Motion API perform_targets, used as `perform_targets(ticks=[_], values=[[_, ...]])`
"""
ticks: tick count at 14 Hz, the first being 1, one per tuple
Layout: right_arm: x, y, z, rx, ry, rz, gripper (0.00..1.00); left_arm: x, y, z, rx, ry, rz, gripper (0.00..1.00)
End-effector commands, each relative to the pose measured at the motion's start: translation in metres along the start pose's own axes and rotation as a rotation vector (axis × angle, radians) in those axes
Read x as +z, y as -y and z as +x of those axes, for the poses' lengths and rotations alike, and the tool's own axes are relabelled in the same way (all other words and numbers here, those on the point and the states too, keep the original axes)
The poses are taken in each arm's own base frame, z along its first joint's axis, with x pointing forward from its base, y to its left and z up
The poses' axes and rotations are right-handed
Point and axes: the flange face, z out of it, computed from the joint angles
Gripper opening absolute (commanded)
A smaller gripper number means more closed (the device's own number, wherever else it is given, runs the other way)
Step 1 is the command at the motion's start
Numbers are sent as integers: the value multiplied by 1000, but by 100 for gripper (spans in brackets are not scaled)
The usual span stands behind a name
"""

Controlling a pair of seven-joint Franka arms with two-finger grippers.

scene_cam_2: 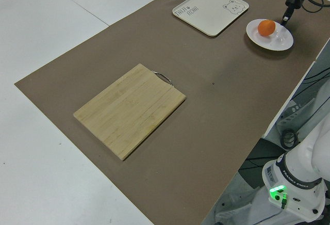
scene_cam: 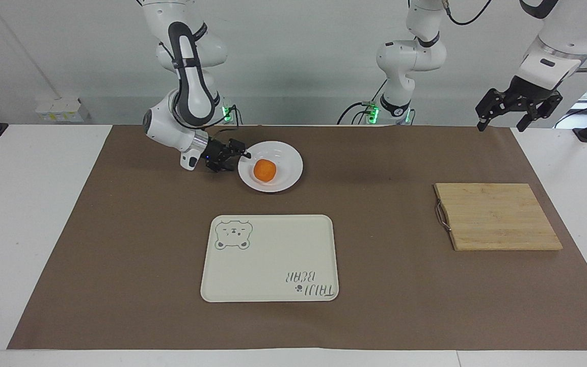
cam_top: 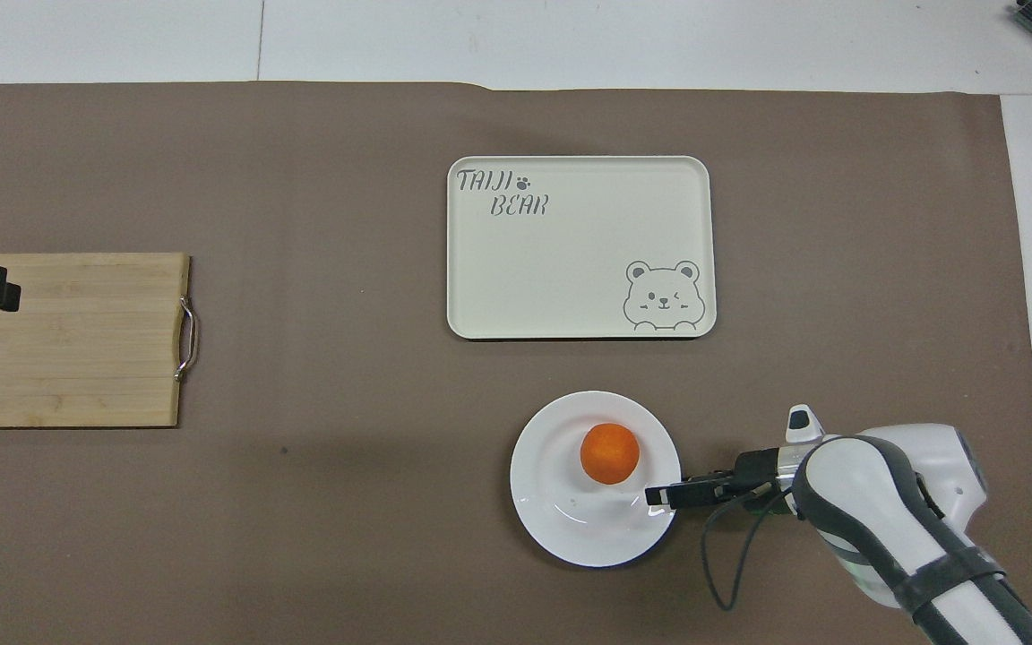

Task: Place orange and plate with both arms
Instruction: 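Grip the plate rim and slide the plate onto the cream tray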

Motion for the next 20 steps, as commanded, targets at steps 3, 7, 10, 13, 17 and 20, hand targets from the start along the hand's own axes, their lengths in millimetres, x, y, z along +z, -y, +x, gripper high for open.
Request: perform_targets(ticks=[3, 7, 10, 13, 17, 20], values=[[0, 3, -5, 6, -15, 29, 81, -1, 1, -8, -9, 1, 6, 100], [0, 4, -5, 37, -15, 28, 30, -2, 2, -8, -10, 0, 6, 100], [0, 5, -4, 71, -15, 28, 7, -2, 2, -8, -10, 0, 6, 100], [0, 5, -1, 97, -15, 31, 0, -1, 2, -8, -10, 1, 6, 100], [-2, 18, 14, 101, -7, 95, 0, -1, 2, -8, -10, 1, 6, 100], [-8, 32, 26, 121, -42, 176, 0, -1, 2, -8, -10, 1, 6, 100]])
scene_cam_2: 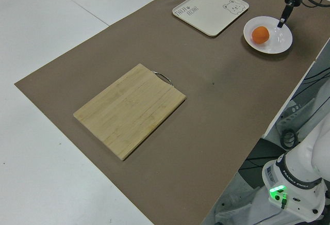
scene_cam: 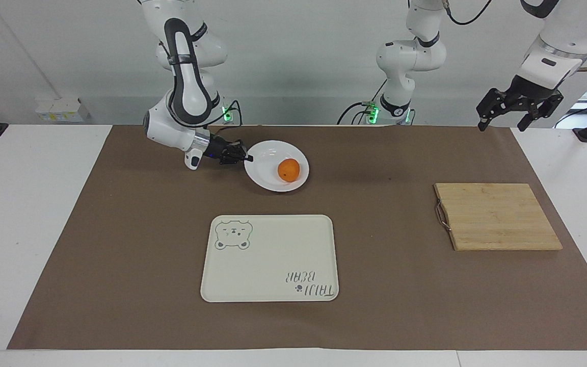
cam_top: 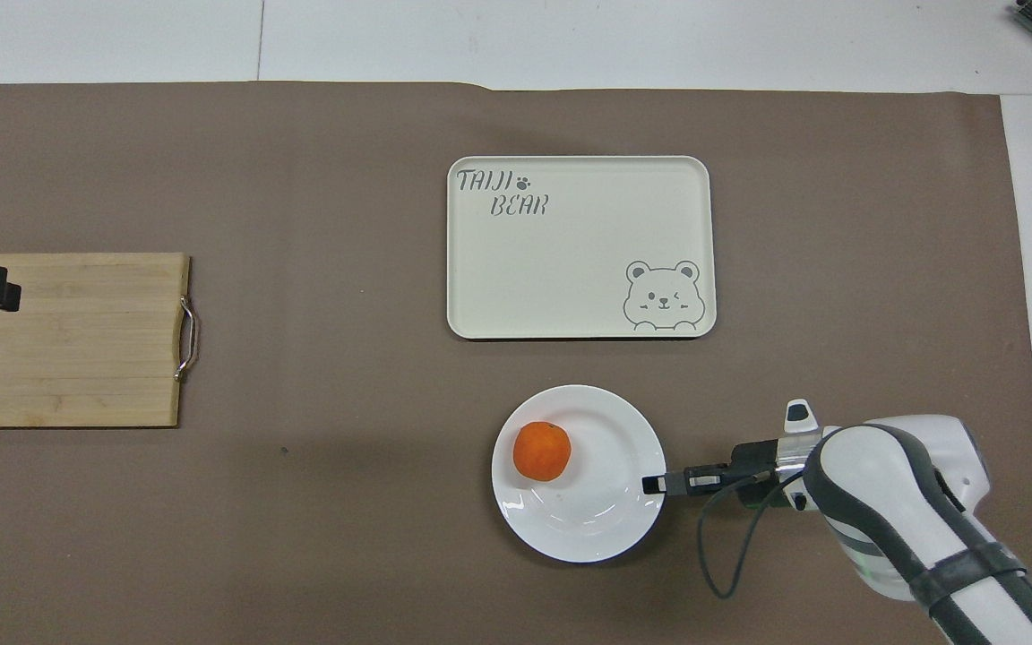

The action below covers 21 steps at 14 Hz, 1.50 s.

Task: Place orange and plate with both arms
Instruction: 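Grip the plate rim and slide the plate onto the cream tray, then adjust the plate on the tray and open the right gripper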

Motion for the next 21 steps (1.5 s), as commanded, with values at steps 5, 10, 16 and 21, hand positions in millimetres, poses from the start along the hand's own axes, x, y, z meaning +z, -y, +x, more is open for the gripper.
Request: perform_targets(ticks=[5, 10, 16, 21], values=[[-7, 34, 44, 81, -60, 145, 0, -1, 2, -8, -10, 2, 6, 100], [-25, 58, 104, 71, -96, 136, 0, -2, 2, -8, -10, 0, 6, 100], [-74, 79, 196, 109, -181, 94, 0, -1, 2, -8, -10, 2, 6, 100], [-69, 55, 256, 154, -218, 85, 0, -1, 2, -8, -10, 2, 6, 100]])
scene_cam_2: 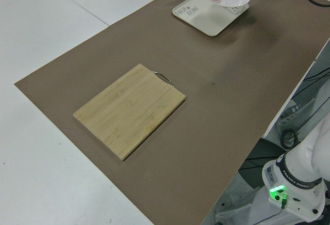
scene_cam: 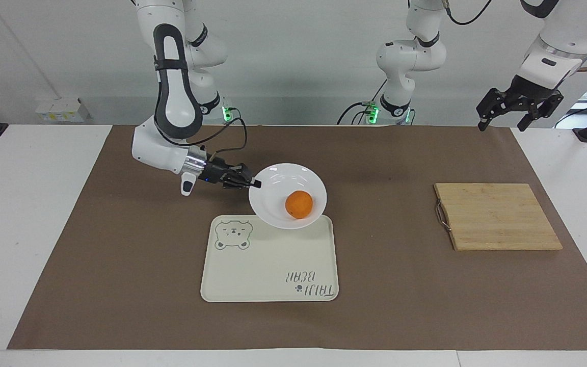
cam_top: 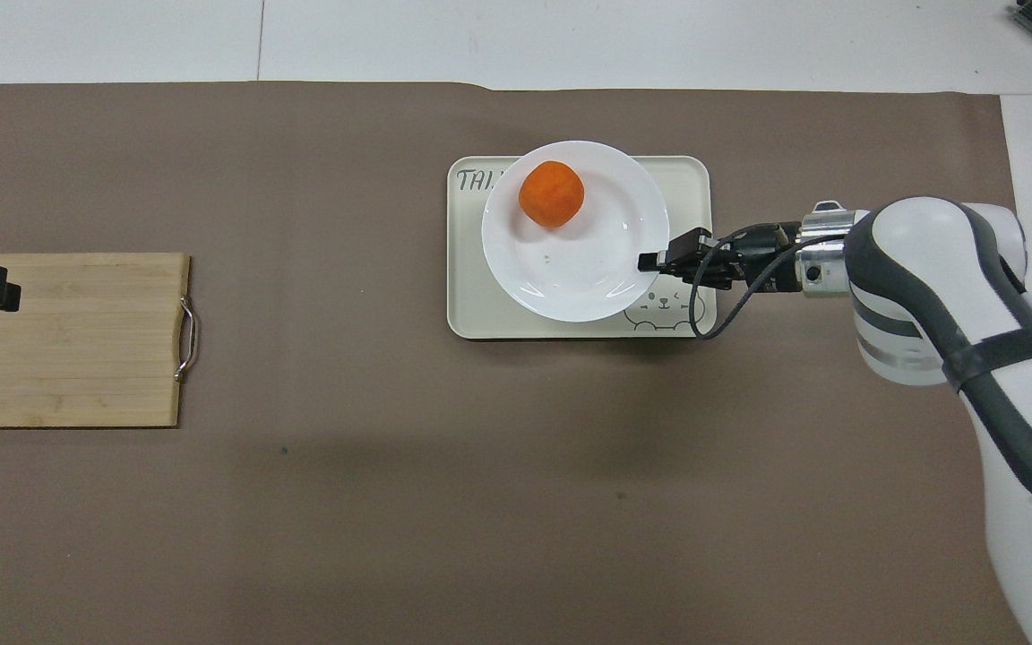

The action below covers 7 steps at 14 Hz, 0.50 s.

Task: Place orange and plate with both arms
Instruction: 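Adjust the plate on the tray and open the right gripper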

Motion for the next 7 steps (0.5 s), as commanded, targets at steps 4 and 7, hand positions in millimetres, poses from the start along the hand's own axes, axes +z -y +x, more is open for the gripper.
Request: perform_targets(ticks=[4, 7], values=[[31, -32, 43, 30, -1, -37, 0, -1, 2, -8, -10, 2, 6, 100], [33, -38, 43, 11, 5, -73, 0, -1, 2, -8, -10, 2, 6, 100]])
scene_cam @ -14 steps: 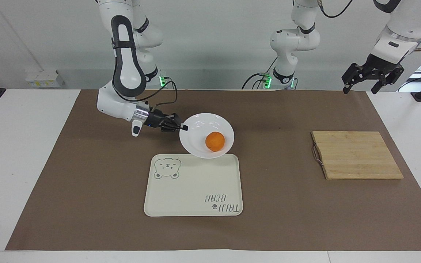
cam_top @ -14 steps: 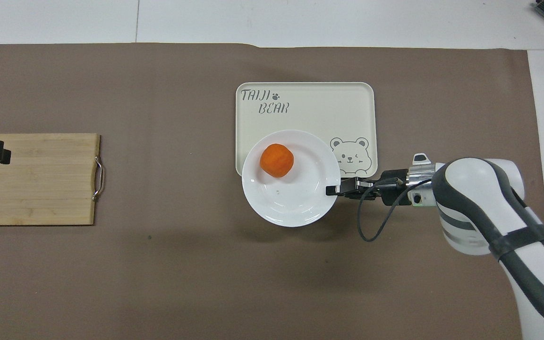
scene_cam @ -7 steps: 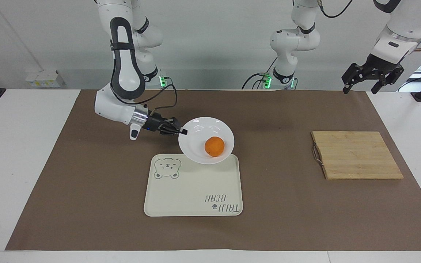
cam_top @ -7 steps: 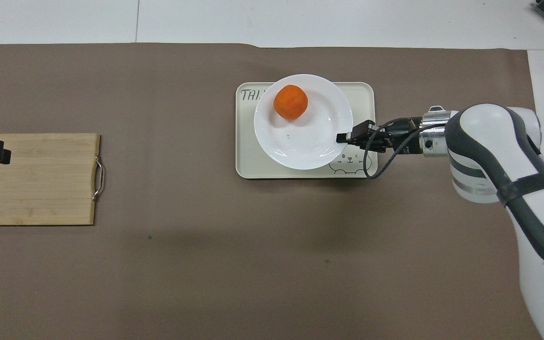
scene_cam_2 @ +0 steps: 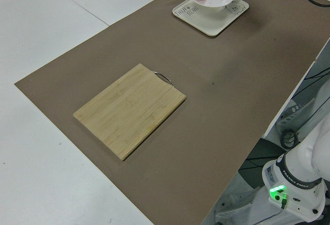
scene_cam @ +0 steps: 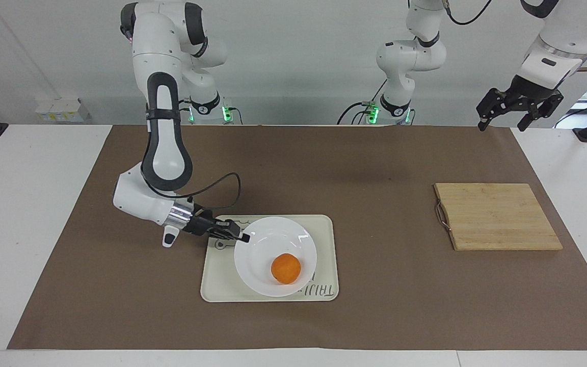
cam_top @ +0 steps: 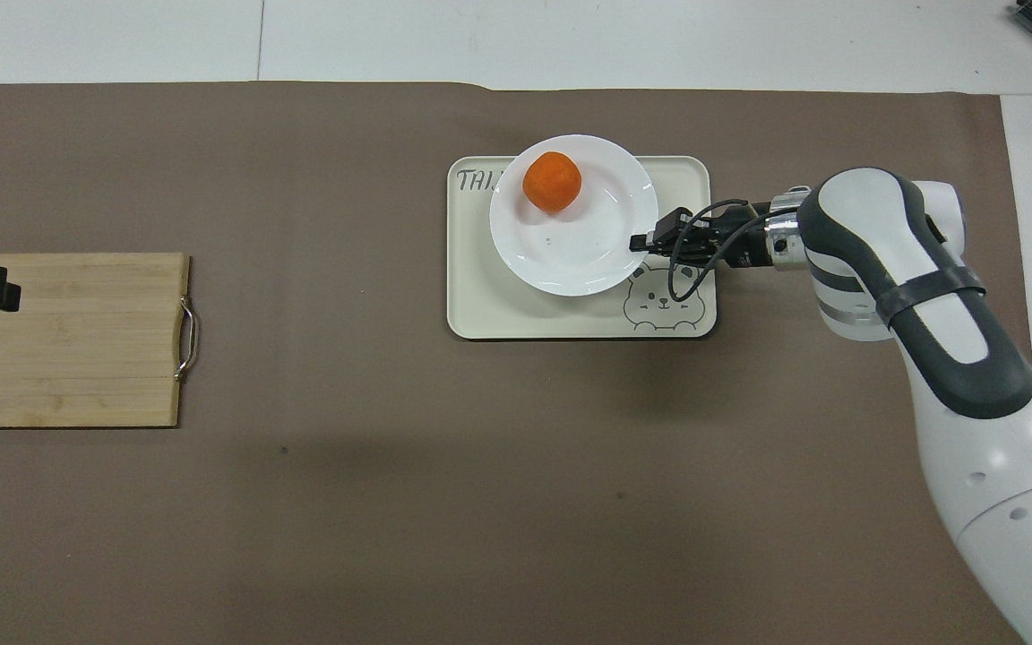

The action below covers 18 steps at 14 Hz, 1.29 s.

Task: Place orange and plate with both arms
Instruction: 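Adjust the plate on the tray and open the right gripper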

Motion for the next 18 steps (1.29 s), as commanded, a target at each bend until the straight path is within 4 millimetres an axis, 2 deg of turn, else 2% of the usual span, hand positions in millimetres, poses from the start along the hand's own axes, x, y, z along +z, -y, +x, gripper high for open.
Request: perform_targets(ticks=[1, 4, 6, 9, 15, 16, 17, 18], values=[[-6, 6, 7, -17, -5, -25, 0, -1, 2, -8, -10, 2, 6, 100], [0, -6, -1, -26, 30, -78, 0, -1, 2, -8, -10, 2, 6, 100], [-6, -10, -2, -24, 44, -83, 0, -1, 2, -8, -10, 2, 6, 100], [0, -17, -14, -6, 68, -87, 0, -1, 2, -8, -10, 2, 6, 100], [4, -20, -21, 11, 81, -91, 0, -1, 2, -8, -10, 2, 6, 100], [0, -19, -19, 14, 70, -90, 56, -1, 2, -8, -10, 2, 6, 100], [-9, -18, -13, 14, 56, -84, 100, -1, 2, -8, -10, 2, 6, 100], [-15, -15, -9, 9, 44, -86, 100, -1, 2, -8, -10, 2, 6, 100]])
